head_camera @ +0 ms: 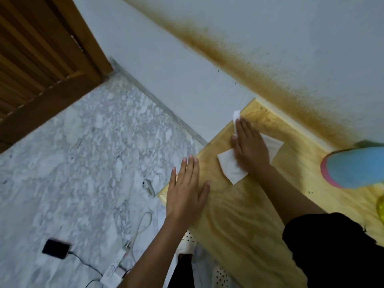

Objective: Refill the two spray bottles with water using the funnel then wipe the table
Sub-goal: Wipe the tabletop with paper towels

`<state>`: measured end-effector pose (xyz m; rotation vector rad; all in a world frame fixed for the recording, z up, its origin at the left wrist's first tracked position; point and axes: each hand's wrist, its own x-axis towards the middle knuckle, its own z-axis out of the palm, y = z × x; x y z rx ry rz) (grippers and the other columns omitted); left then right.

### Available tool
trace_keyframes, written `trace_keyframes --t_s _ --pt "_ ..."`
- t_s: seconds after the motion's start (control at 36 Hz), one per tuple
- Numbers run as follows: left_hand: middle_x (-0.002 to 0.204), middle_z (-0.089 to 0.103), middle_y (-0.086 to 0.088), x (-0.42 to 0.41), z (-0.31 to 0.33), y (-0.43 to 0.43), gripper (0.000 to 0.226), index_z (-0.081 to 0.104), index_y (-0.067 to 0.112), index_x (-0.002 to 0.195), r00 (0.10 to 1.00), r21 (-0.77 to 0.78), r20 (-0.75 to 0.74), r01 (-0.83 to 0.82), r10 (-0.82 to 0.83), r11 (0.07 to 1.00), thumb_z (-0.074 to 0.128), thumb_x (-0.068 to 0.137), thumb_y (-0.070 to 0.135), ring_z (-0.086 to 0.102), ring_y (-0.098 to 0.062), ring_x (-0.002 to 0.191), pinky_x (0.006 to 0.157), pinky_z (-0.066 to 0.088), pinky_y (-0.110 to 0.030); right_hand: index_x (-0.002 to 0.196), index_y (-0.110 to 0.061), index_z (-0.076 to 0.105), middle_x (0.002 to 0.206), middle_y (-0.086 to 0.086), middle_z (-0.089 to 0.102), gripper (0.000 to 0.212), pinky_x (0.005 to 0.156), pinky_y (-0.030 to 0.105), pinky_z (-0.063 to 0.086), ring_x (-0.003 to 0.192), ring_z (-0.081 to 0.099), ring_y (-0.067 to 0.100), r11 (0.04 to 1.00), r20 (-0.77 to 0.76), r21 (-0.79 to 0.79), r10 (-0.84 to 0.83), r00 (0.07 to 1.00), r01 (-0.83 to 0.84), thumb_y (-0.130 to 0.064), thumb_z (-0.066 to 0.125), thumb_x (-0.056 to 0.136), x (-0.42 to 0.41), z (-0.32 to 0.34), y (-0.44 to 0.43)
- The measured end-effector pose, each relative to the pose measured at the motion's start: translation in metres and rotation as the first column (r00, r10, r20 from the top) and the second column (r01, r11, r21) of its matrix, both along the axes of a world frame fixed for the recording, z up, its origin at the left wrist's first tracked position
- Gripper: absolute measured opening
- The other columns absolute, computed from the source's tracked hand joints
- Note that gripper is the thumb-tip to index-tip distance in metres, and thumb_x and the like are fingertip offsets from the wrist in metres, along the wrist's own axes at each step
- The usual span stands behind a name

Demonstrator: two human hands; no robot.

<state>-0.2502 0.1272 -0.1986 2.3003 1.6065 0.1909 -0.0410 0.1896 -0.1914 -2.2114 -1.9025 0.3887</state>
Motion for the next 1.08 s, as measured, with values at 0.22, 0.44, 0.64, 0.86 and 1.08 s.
trace_keyframes --t_s 0.22,0.44,0.64,0.86,1.08 --pt "0.155 -0.004 0.004 -0.014 -0.002 -0.019 0.067 0.0 0.019 0.147 0.997 -0.021 -0.008 -0.081 0.081 0.996 0.005 0.093 0.057 -0.014 -0.006 0.142 0.116 -0.015 -0.031 0.146 -0.01 0.028 0.153 0.007 0.03 0.061 0.115 0.033 0.017 0.143 0.024 0.019 0.985 -0.013 0.043 0.171 0.985 -0.17 -0.04 0.013 0.095 -0.025 -0.004 -0.022" --pt "0.155 0.01 0.0 -0.027 -0.004 -0.04 0.065 0.012 0.011 0.147 0.99 -0.02 0.075 -0.121 0.123 0.992 0.005 0.097 0.052 -0.003 -0.008 0.144 0.116 -0.01 -0.025 0.136 -0.005 0.045 0.142 0.011 0.047 0.056 0.11 0.029 0.018 0.133 0.043 0.022 0.942 0.002 0.107 0.321 0.947 -0.319 -0.037 0.014 0.101 -0.033 -0.008 -0.047" --pt "0.156 0.003 0.005 -0.038 -0.009 -0.053 0.062 0.005 0.018 0.148 0.988 -0.012 0.111 -0.108 0.109 0.994 0.005 0.096 0.053 -0.014 0.001 0.142 0.115 -0.013 -0.022 0.14 -0.009 0.041 0.146 0.008 0.042 0.05 0.113 0.031 0.021 0.136 0.038 0.02 0.893 -0.041 0.115 0.443 0.896 -0.436 -0.032 0.025 0.098 -0.042 -0.008 -0.081" --pt "0.155 0.001 0.005 -0.024 -0.009 -0.059 0.066 0.009 0.013 0.148 0.971 0.008 0.132 -0.2 0.197 0.98 0.008 0.092 0.048 -0.007 -0.004 0.142 0.114 -0.012 -0.021 0.137 -0.01 0.044 0.146 0.006 0.043 0.047 0.109 0.031 0.026 0.133 0.041 0.018 0.782 -0.024 0.103 0.62 0.784 -0.615 -0.026 0.025 0.098 -0.022 -0.009 -0.127" --pt "0.158 -0.001 -0.004 -0.011 -0.004 -0.068 0.076 0.007 0.009 0.149 0.97 -0.023 0.135 -0.203 0.204 0.979 0.006 0.087 0.052 -0.013 -0.007 0.141 0.114 -0.016 -0.028 0.139 -0.02 0.039 0.147 -0.005 0.038 0.042 0.109 0.025 0.019 0.136 0.029 0.007 0.86 -0.084 0.133 0.505 0.859 -0.492 -0.027 0.019 0.102 0.006 -0.009 -0.187"
